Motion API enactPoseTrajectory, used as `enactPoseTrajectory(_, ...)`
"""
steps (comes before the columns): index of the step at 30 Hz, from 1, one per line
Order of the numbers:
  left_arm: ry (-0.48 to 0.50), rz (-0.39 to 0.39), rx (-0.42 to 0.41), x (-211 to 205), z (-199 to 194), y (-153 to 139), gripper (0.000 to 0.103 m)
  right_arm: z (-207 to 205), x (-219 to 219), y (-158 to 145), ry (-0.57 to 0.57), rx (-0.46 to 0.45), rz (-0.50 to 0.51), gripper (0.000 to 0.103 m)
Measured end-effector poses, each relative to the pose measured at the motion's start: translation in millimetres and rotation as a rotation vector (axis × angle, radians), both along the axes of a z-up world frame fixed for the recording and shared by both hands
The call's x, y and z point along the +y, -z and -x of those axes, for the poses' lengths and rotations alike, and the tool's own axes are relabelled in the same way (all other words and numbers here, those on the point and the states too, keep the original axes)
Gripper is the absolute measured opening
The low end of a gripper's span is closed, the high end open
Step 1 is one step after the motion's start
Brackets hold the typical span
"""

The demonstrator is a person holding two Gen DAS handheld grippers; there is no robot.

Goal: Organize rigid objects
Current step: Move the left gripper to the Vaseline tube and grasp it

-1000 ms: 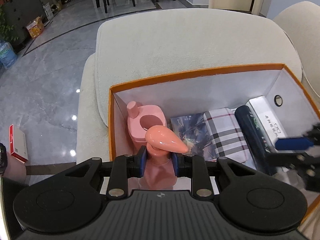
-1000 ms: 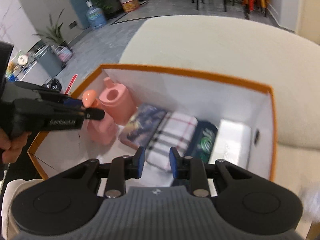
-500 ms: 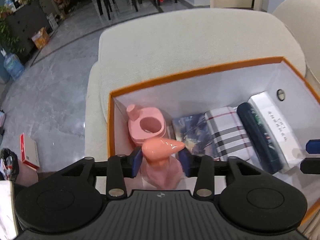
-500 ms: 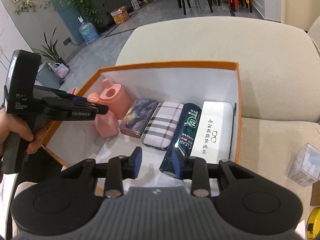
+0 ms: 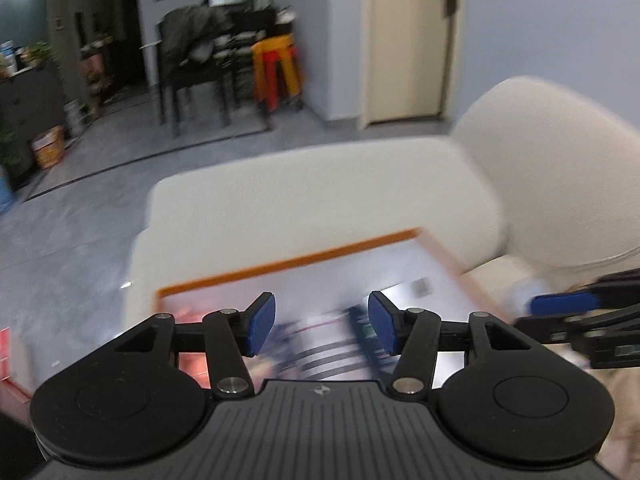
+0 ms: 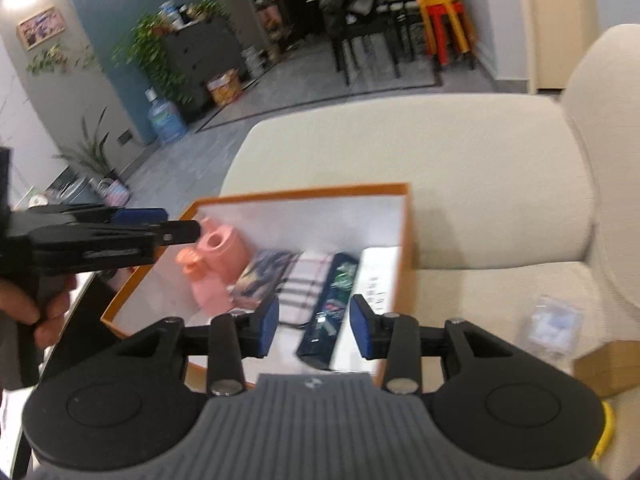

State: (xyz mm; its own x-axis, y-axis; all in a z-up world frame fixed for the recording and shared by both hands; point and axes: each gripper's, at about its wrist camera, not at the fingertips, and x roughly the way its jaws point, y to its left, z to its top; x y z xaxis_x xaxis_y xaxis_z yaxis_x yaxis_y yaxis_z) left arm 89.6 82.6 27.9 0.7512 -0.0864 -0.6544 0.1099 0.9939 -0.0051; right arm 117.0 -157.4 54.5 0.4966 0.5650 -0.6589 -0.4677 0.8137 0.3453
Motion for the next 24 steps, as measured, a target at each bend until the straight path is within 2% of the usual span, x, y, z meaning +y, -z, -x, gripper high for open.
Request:
enactPoseTrajectory(5,0.118,0.076,-0.045,-48.8,7.3,-12.1,0.063,7.7,-46.1,-1.3,0.115,-0.006,0.047,0.04)
enactPoseTrajectory(10,0.214,0.155,-0.029,-93.1,9.9,0.9,0.063,7.6,-102.6,12.4,0.304,0.096,0.088,0.041)
enactPoseTrajectory(15,0.298,0.224,0.046,-128.7,5.8,26.2,0.063,11.4,-158.6,26.0,0.448,0.196,0.083,0.041)
enactPoseTrajectory(20,0.378,0.206,0.165,-159.5,-2.1,62.2,0.063,16.6,-186.0,43.5,0.479,0.265,0.1,0.041)
enactPoseTrajectory(24,0.429,0.176,0.269,-187.1,-2.1,93.8,0.065,21.6,-192.5,57.3,0.494,0.306,0.099,0.049)
